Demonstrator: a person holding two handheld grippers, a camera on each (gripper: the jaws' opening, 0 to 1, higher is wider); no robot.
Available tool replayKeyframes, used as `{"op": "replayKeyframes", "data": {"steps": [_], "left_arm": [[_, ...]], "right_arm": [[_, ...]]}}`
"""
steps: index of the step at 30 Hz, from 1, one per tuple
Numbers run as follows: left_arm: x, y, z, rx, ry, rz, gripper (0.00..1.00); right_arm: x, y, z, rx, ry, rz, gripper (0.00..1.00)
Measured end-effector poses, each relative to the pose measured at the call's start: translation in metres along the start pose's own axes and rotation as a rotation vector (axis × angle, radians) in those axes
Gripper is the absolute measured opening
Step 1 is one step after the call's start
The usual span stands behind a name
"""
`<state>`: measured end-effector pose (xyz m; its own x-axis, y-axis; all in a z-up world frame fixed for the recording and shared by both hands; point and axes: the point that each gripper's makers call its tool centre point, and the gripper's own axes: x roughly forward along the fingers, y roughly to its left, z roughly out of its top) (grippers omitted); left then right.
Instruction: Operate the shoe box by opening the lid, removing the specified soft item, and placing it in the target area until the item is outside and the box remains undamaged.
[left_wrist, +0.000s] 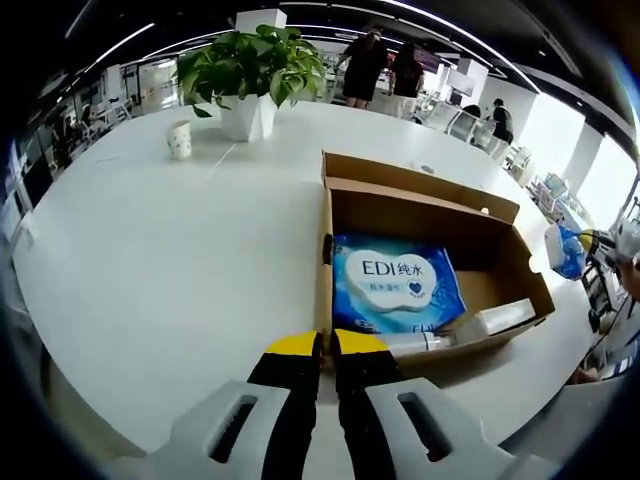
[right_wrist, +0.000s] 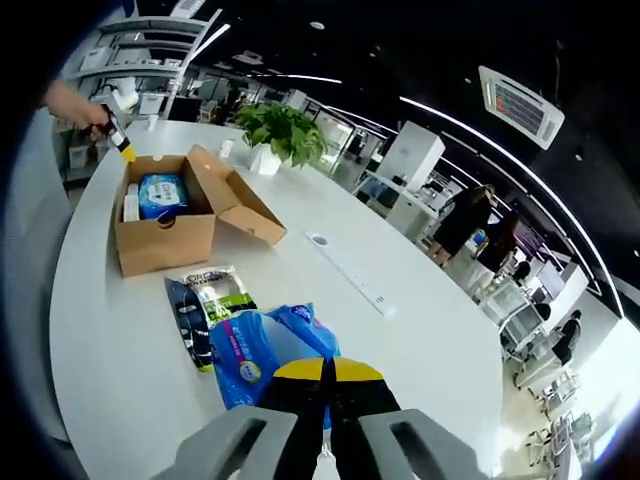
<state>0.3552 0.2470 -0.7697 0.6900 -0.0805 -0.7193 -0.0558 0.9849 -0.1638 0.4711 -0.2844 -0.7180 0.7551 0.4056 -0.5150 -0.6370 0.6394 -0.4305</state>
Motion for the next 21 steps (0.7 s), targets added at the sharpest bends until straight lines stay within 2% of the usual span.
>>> {"op": "replayKeyframes", "data": {"steps": [10,21], "left_arm": [[0.000,0.001,0.000,0.001,0.001,0.003,0.02],[0.001,0.001,0.001,-0.003,-0.001,0.002,0.02]], "right_arm": [[0.002,0.006,-0.028,0.021,0.052,-0.001,0.00],[0.005,0.013,-0.048,0.030,0.090,0.013,0.00]]}}
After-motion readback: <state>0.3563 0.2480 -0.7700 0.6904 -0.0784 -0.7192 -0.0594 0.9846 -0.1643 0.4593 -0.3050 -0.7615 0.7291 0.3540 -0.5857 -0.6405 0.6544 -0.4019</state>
